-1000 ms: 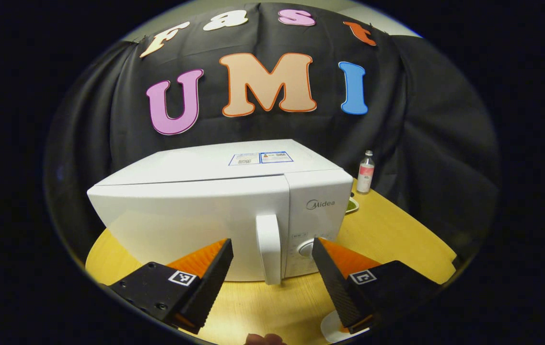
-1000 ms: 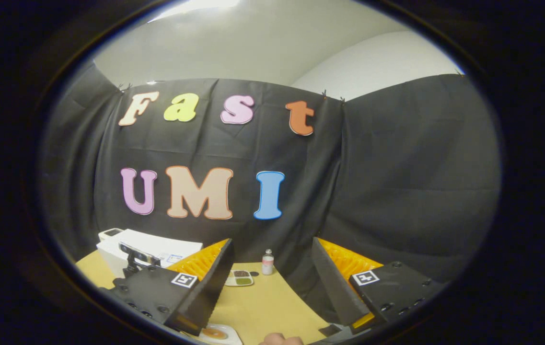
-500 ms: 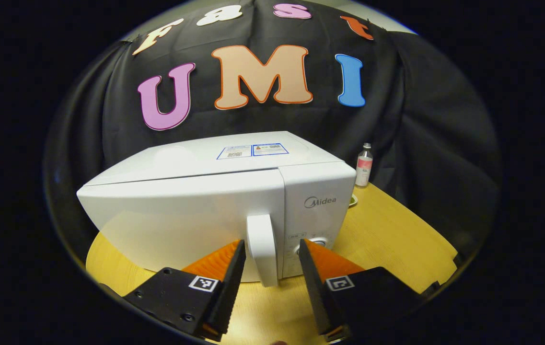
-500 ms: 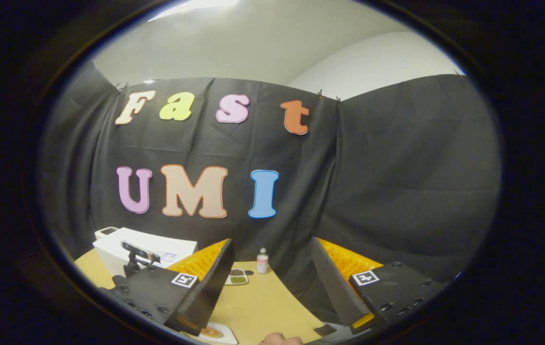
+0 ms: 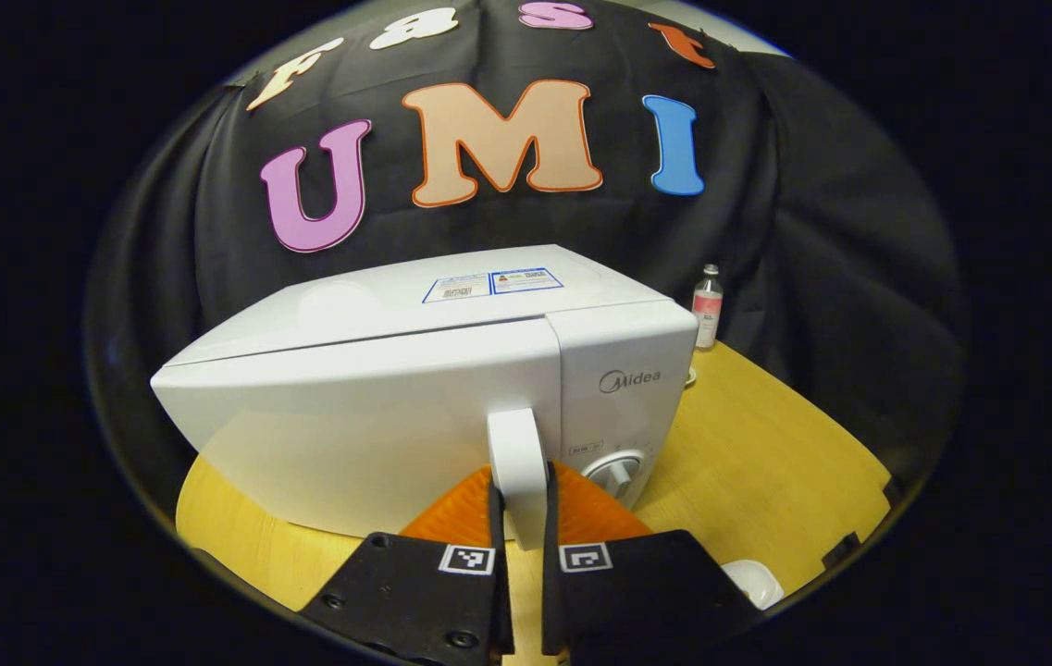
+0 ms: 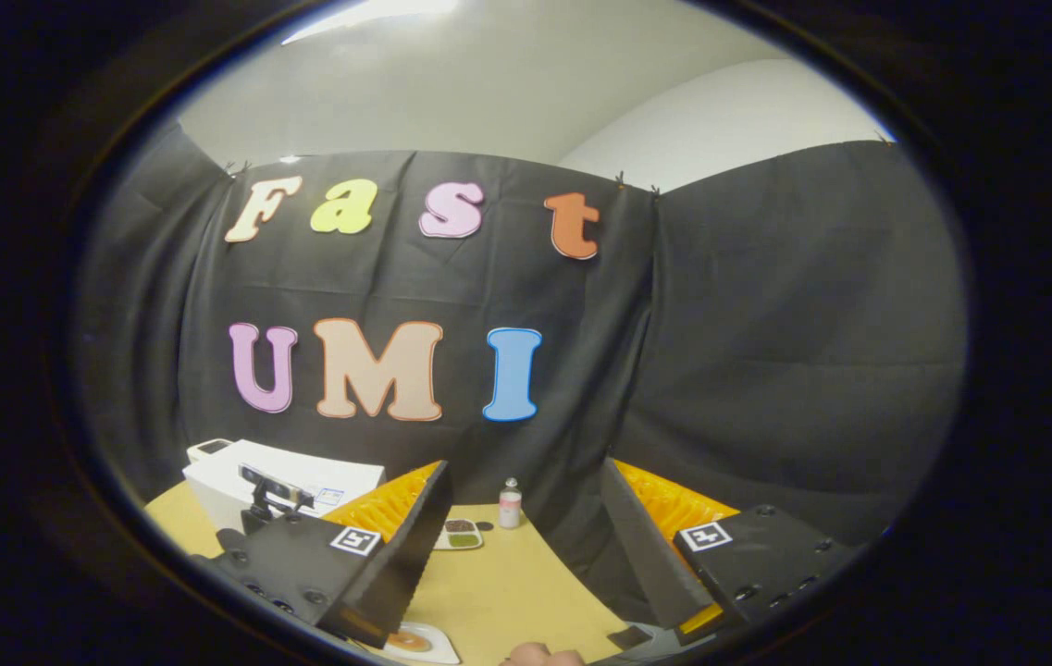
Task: Open the microwave oven with the left hand, put the food in, and close the microwave oven.
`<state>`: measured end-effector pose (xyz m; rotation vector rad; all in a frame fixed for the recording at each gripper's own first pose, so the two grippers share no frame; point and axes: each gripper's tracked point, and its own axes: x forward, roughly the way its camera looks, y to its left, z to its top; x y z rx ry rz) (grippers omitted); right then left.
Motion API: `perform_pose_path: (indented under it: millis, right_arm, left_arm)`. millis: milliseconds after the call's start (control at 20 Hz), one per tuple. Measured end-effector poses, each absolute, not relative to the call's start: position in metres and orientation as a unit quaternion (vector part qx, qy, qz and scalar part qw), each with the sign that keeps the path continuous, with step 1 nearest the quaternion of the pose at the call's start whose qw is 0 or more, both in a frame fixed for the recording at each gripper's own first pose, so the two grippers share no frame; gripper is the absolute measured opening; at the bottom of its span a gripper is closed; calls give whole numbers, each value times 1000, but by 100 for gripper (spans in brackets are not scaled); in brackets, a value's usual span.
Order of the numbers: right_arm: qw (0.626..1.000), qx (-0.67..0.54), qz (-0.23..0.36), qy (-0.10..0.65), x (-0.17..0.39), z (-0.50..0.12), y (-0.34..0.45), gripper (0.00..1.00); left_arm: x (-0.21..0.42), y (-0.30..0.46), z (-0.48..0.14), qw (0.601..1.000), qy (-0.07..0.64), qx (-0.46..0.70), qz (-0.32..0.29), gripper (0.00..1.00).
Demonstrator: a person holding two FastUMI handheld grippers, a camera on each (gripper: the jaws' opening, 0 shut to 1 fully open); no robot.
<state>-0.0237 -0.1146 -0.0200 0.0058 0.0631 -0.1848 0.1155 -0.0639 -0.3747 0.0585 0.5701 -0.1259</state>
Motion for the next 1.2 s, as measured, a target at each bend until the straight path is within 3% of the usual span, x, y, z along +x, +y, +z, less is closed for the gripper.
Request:
perform_pose_path:
  millis: [600,850,1200]
  right_arm:
    - [996,8,-85,25,-25,-15,-112,96]
    - [996,18,-81,27,-20,-20,-108,100]
    - [998,21,-35,52,2,-49,-72,96]
  left_arm:
    - [113,-63,-372,959,273,9,-73,1]
    - [61,-56,-361,962,257,18,-87,1]
    - [-18,-21,-353,957,265,-7,-113,1]
